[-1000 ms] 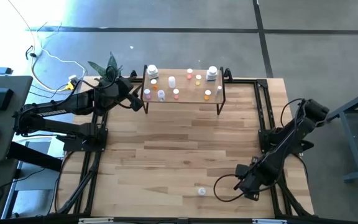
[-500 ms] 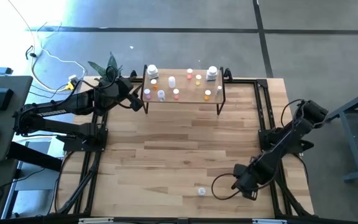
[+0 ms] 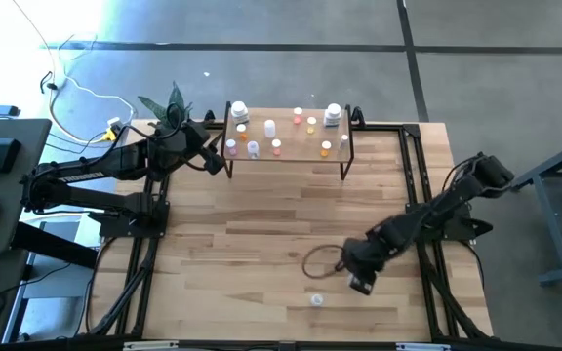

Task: Pick and place medicine bottles onto shelf by color
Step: Put the blue pill bottle on the shelf

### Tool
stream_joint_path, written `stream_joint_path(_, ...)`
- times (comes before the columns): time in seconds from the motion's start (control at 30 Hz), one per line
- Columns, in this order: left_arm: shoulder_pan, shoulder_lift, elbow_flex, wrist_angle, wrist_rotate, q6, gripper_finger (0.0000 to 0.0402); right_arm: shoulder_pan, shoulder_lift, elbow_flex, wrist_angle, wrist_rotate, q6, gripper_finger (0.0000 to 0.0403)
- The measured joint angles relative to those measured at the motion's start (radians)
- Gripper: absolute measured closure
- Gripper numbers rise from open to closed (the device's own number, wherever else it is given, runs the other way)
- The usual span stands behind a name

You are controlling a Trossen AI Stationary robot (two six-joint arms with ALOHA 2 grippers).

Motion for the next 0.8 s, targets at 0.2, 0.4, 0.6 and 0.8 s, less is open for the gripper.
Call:
stream_joint_path(0.2, 0.0, 0.0, 0.0, 0.0, 0.001, 0.021, 0.0222, -0.163, 0.0, 0.062, -0.001, 0.031, -0.106, 0.0252)
stream_joint_path(0.4, 0.0, 0.0, 0.0, -0.001, 0.018, 0.021, 0.0222, -0.336, 0.0, 0.136, -0.006, 0.031, -0.194, 0.0252)
stream_joint_path(0.6, 0.0, 0.0, 0.0, -0.001, 0.033, 0.021, 0.0222, -0.493, 0.0, 0.239, -0.008, 0.04, -0.332, 0.0252)
stream_joint_path(0.8, 0.0, 0.0, 0.0, -0.003, 0.033, 0.02, 0.0222, -0.616, 0.0, 0.381, -0.012, 0.104, -0.48, 0.0251)
